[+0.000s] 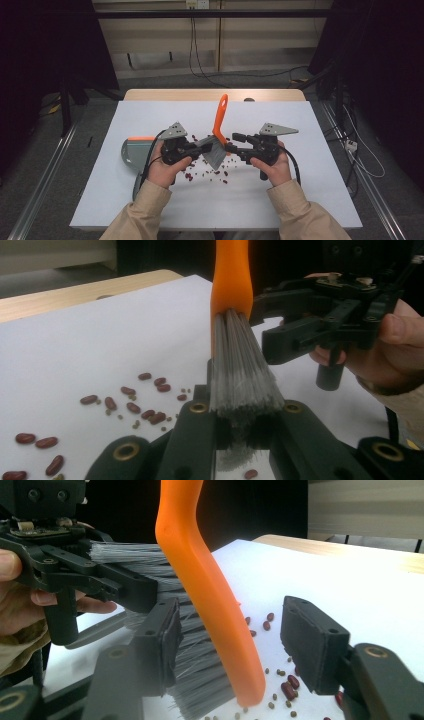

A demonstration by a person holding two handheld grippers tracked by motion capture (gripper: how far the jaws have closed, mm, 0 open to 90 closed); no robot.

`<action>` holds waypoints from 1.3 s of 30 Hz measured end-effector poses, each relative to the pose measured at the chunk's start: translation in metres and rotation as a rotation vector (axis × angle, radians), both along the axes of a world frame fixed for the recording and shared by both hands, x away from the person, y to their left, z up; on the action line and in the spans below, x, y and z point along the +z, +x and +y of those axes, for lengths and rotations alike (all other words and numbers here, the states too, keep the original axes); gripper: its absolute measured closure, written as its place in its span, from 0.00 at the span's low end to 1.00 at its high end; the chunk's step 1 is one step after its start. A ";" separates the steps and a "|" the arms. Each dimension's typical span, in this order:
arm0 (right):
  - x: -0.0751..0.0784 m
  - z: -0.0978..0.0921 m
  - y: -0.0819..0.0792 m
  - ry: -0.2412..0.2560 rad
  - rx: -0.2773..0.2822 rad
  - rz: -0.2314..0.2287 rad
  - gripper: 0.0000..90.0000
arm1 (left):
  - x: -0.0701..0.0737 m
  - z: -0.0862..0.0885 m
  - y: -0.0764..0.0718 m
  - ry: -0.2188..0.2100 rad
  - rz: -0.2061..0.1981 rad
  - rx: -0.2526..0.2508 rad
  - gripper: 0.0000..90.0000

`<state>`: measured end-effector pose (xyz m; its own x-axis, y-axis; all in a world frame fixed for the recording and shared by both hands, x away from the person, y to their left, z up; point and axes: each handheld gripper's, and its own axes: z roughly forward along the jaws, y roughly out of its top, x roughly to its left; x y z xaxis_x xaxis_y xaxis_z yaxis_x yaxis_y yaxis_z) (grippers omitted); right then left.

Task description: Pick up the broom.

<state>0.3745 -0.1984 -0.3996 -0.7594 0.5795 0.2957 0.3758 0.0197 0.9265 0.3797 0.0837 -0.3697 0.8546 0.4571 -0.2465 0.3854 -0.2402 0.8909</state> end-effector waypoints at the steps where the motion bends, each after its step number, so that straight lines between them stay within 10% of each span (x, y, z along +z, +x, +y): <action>1: 0.000 0.000 0.000 0.005 0.009 0.002 0.48 | 0.000 -0.001 0.000 -0.002 0.001 -0.010 0.94; 14: -0.005 0.004 0.003 0.032 0.131 0.024 0.45 | -0.001 -0.007 0.002 -0.046 -0.005 -0.132 0.94; 20: -0.001 0.004 -0.001 -0.060 0.216 0.072 0.77 | -0.001 -0.002 0.006 -0.079 -0.015 -0.090 0.89; 30: 0.012 -0.007 -0.003 -0.152 0.120 0.095 0.78 | 0.000 0.008 0.010 -0.016 -0.047 0.032 0.57; 39: 0.025 -0.036 0.001 -0.258 -0.081 0.128 0.78 | 0.001 0.017 0.012 0.049 -0.090 0.094 0.33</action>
